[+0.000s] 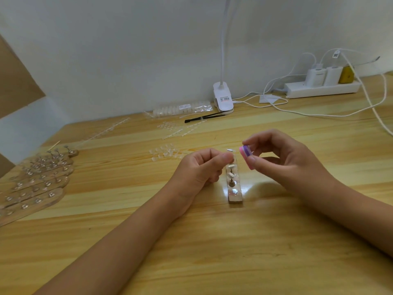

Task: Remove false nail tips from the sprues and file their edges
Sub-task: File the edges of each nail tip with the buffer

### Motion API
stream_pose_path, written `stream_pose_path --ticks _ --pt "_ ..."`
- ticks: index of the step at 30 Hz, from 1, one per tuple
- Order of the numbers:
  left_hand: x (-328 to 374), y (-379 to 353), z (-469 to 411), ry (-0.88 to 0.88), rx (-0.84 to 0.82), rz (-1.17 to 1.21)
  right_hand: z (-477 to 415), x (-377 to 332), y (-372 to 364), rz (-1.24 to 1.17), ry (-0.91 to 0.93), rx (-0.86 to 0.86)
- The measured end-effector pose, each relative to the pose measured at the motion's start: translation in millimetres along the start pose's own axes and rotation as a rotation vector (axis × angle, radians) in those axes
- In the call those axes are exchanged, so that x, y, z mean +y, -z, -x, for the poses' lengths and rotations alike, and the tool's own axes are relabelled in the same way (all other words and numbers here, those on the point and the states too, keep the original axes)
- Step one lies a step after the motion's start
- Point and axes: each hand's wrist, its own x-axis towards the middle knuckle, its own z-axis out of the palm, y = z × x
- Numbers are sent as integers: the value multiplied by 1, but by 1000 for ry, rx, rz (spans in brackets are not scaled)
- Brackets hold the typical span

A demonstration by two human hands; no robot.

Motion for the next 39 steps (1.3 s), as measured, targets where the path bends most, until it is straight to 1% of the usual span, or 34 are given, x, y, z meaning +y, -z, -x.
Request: stream_pose_path --ticks 3,5,7,12,14,17,21,27,31,33,35,37,39 --pt "2 1 0 -22 25 7 -1 2 3 -42 13 22" --pt "4 4 1 -97 67 -102 0 3 3 -64 23 4" --pt "5 8 4 -257 70 -328 0 4 3 -58 15 -13" --pt "1 3 11 -684 -8 -911 -4 6 6 -47 -29 20" --pt "-2 -1 12 -851 -27 -1077 -5 7 7 -40 -47 36" --pt "-3 1 10 -989 -31 -1202 -6 7 6 -38 -60 36" --pt "-1 7 8 -1077 1 -1333 -6 8 6 -33 -72 20" --pt "-2 7 6 -1225 18 -1460 -6 7 5 -35 -61 20" --pt "-2 8 5 -1270 24 -1460 -6 9 6 -23 -52 11" --pt "-1 10 4 -1265 14 -1417 -6 9 6 -27 -53 9" --pt "2 12 5 -1225 3 -1353 -6 9 6 -33 -57 7" --pt "2 16 6 -1112 13 -1240 -6 10 7 -46 -64 5" --pt "2 18 7 -881 102 -1015 -7 11 8 -99 -80 7"
